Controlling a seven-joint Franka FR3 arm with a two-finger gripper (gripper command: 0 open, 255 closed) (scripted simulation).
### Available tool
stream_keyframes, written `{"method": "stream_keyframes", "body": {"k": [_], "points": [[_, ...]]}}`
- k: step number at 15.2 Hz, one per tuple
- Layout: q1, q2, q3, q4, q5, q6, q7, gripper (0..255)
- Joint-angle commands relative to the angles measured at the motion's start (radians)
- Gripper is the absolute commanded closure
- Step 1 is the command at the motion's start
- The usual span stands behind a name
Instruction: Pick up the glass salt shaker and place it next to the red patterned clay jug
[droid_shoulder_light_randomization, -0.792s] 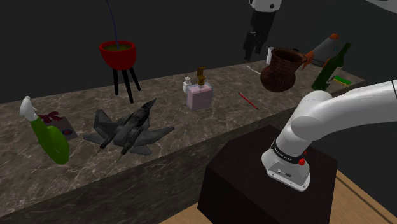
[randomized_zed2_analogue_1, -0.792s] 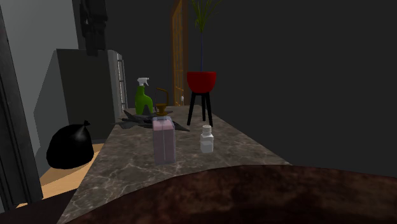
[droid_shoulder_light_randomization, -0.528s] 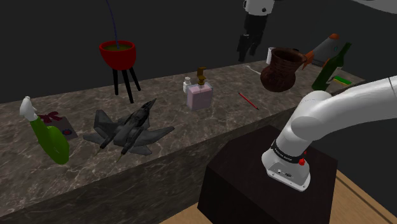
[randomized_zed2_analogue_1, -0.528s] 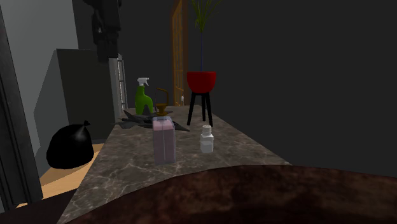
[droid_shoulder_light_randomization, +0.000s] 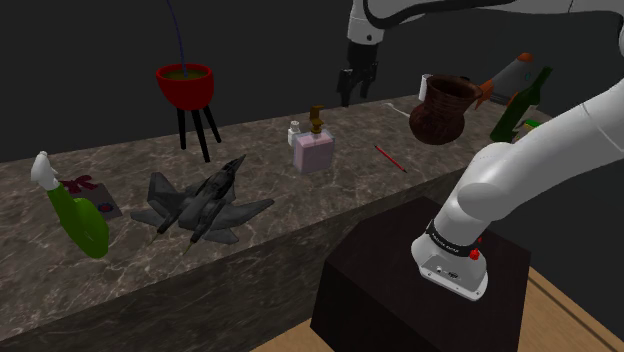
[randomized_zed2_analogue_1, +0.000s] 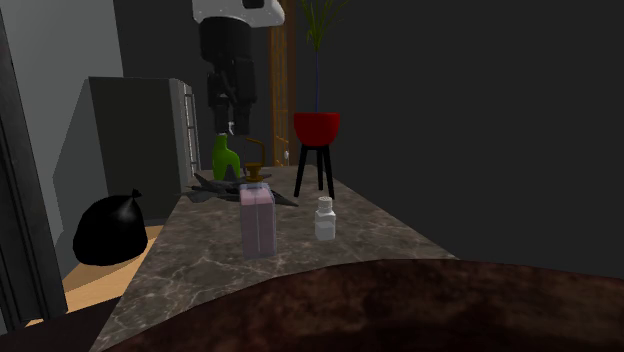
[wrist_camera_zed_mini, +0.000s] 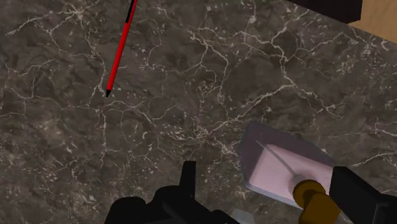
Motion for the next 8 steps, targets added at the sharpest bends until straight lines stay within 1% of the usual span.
{"method": "stream_keyframes", "body": {"k": [1,8], "points": [[0.001,0.073,0.003,0.026,0.006,0.051,0.012,0],[0.004,0.331,0.007,0.153,0.023,0.188,0.043,0]]}}
